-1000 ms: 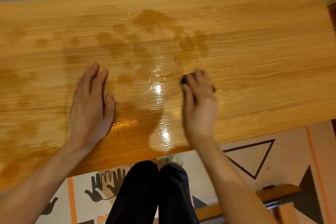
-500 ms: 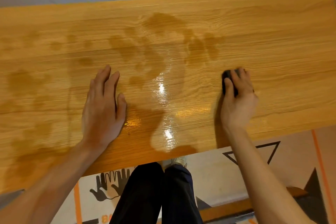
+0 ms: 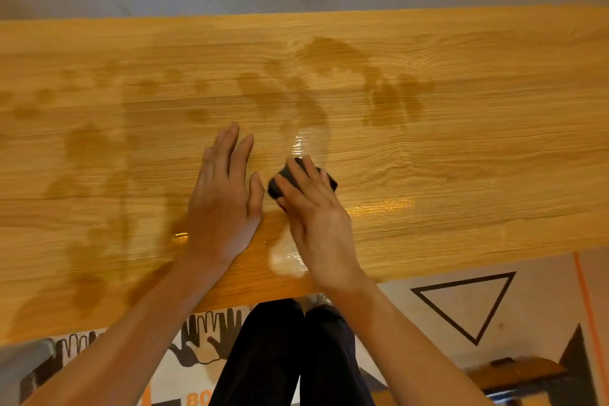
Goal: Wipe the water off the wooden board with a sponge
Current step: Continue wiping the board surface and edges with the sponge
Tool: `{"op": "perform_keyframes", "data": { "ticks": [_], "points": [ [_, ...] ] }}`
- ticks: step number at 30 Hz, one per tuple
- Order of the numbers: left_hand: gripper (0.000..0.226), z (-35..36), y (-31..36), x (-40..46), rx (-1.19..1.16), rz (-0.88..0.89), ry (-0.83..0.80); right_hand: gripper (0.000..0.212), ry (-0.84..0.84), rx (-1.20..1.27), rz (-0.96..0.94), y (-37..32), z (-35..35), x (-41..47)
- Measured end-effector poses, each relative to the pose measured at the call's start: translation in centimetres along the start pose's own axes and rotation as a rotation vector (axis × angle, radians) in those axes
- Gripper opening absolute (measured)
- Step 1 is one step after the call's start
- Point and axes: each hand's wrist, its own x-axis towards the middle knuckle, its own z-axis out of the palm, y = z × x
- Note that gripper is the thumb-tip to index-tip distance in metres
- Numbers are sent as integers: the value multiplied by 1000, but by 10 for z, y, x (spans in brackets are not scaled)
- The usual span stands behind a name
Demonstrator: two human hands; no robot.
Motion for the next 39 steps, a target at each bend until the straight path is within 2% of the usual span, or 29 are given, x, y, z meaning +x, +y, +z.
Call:
{"op": "perform_keyframes", "data": {
  "ticks": [6,13,16,21,24,28,30,35,37,39],
  "points": [
    [48,2,-2,0,-13,36,44,33,115,4,125,7,-1,94],
    [50,2,1,1,-4,-3,22,34,76,-53,-12,10,-7,-17],
    [51,0,0,3,-5,-9,-9,33,45,-30,15,14,-12,24],
    [51,-1,0,2,-17,-27,-43,34,121,-8,92,28,-14,111],
    [52,-2,1,1,-3,-45,-64,34,87,-6,75,33,-21,60],
    [52,-2,-1,2,4,-21,-76,36,52,-16,-67,49,-33,-15],
    [52,-3,-1,4,6,-29,-81,34,20,-24,-92,61,-41,2],
    [51,-10,5,14,-127,-44,-40,32,105,23,82,73,-51,100],
    [49,-8,5,31,-111,-49,-10,33,113,31,83,77,-49,95],
    [47,-3,5,54,-83,-59,26,37,65,53,70,77,-53,54]
  ]
}}
